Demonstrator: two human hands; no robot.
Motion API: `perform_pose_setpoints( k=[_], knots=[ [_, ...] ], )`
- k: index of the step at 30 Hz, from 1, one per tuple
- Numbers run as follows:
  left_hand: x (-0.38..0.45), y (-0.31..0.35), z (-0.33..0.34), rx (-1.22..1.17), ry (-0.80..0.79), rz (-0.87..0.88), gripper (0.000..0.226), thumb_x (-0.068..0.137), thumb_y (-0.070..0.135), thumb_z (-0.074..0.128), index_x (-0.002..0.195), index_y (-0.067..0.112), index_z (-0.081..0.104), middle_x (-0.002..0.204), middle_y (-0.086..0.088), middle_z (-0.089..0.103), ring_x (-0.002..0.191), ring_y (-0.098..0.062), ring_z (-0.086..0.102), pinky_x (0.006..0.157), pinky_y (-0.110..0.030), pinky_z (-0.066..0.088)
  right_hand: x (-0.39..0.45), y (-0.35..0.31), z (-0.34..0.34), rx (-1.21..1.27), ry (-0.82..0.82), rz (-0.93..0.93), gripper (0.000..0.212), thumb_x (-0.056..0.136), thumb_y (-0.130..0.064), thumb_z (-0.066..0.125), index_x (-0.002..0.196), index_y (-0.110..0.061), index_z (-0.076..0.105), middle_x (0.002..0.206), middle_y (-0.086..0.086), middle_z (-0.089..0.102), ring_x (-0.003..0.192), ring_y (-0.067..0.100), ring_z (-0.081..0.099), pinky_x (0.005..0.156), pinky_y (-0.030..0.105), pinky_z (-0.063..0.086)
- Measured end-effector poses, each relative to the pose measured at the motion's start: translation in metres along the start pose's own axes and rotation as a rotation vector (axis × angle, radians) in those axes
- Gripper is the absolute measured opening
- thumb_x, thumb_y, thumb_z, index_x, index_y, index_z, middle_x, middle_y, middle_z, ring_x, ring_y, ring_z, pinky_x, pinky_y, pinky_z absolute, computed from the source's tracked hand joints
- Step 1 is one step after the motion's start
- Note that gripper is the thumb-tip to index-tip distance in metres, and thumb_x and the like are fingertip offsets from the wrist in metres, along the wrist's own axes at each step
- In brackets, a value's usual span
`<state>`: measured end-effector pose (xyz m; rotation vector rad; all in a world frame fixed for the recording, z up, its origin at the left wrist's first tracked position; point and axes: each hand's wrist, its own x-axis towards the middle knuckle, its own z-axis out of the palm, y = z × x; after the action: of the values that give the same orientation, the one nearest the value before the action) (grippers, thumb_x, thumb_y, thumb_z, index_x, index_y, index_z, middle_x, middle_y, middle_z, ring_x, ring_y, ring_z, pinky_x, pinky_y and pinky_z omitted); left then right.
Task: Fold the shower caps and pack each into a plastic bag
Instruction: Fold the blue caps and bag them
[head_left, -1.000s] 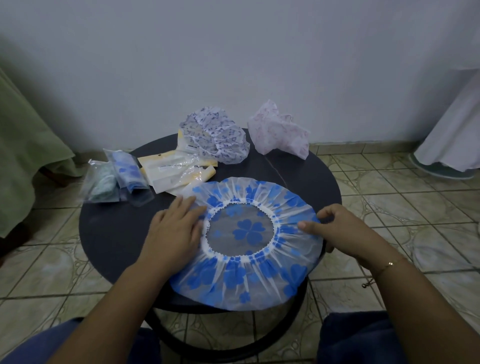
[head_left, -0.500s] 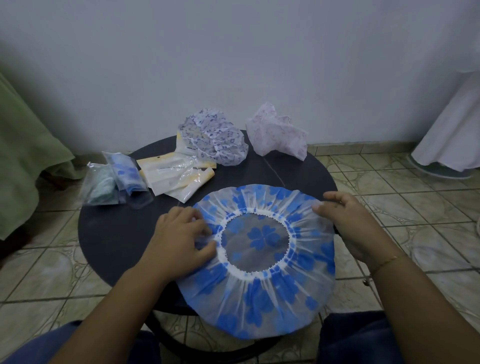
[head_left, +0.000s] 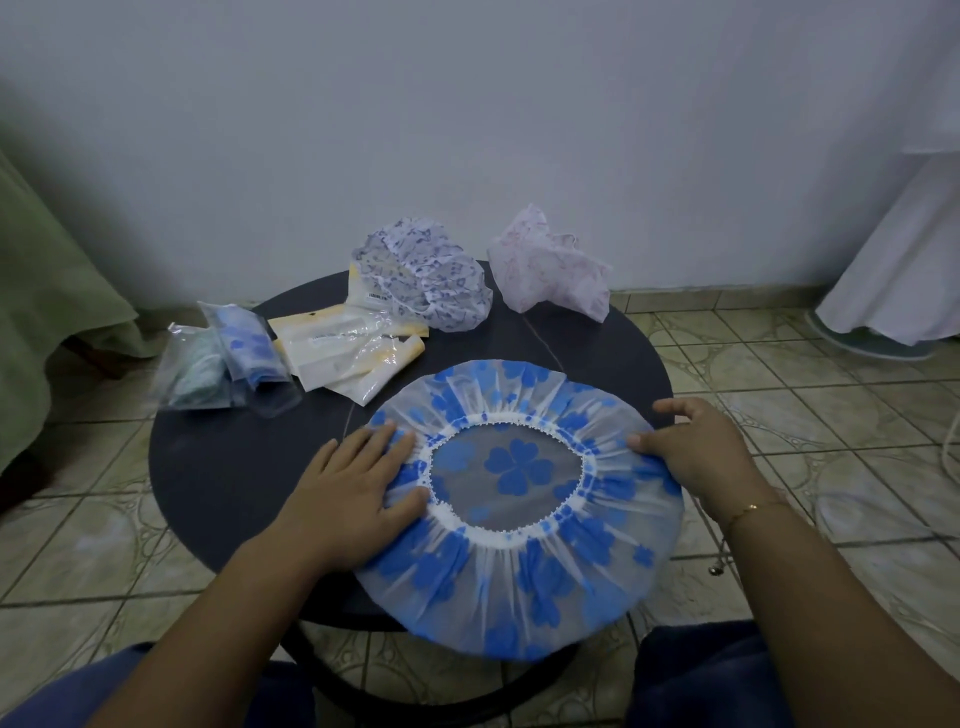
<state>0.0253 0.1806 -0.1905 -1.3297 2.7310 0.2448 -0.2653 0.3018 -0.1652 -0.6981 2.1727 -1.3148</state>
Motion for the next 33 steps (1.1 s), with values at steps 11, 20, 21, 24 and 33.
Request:
perform_pose_setpoints(
  k=[11,20,21,24,33],
  knots=[
    [-0.015,-0.016,0.002,-0.064,0.073,0.01,0.11,0.046,0.091,-0.022,0.143,0.04,-0.014,0.144,0.02,-0.023,0.135,0.001,-0.023,0.112,-0.03,-0.013,-0.011,0.007,0.009,-0.605,-0.1,-0.706,0.049,0.093,-0.023,0.054,0.14,-0.025,0.041,0.146,-0.014,0.033,0.137,0.005,0.025,0.107,0.035,0.023],
    [-0.023,-0.029,0.004,-0.147,0.096,0.065,0.105,0.052,0.093,-0.015,0.144,0.043,-0.002,0.147,0.023,-0.015,0.136,0.004,-0.017,0.111,-0.025,-0.012,-0.019,0.014,0.014,-0.908,-0.522,-0.527,0.048,0.101,-0.041,0.017,0.149,-0.035,0.009,0.157,-0.018,0.0,0.141,-0.001,-0.008,0.111,0.045,-0.018],
    [-0.025,-0.029,0.003,-0.205,0.141,0.072,0.103,0.056,0.093,-0.008,0.144,0.042,0.005,0.148,0.023,-0.009,0.138,0.005,-0.012,0.112,-0.023,-0.01,-0.02,0.014,0.012,-0.839,-0.515,-0.542,0.046,0.102,-0.039,0.017,0.148,-0.035,0.015,0.157,-0.017,0.006,0.139,-0.004,-0.005,0.112,0.042,-0.016],
    [-0.037,-0.035,-0.004,-0.406,0.297,0.11,0.061,0.076,0.076,0.025,0.13,0.051,0.035,0.142,0.033,0.022,0.135,0.011,0.018,0.113,-0.019,0.014,-0.023,0.013,0.004,-0.635,-0.41,-0.66,0.045,0.096,-0.028,0.028,0.14,-0.028,0.039,0.15,-0.013,0.029,0.135,-0.006,0.009,0.114,0.03,-0.002],
    [-0.067,-0.059,0.005,-0.446,0.259,0.236,0.084,0.077,-0.018,0.05,0.101,0.062,0.058,0.122,0.05,0.042,0.123,0.02,0.035,0.101,0.001,0.024,-0.026,0.025,-0.019,-0.736,-0.454,-0.698,0.052,0.09,-0.002,0.051,0.133,-0.03,0.048,0.137,-0.021,0.04,0.135,-0.004,0.018,0.102,0.007,0.018]
  ],
)
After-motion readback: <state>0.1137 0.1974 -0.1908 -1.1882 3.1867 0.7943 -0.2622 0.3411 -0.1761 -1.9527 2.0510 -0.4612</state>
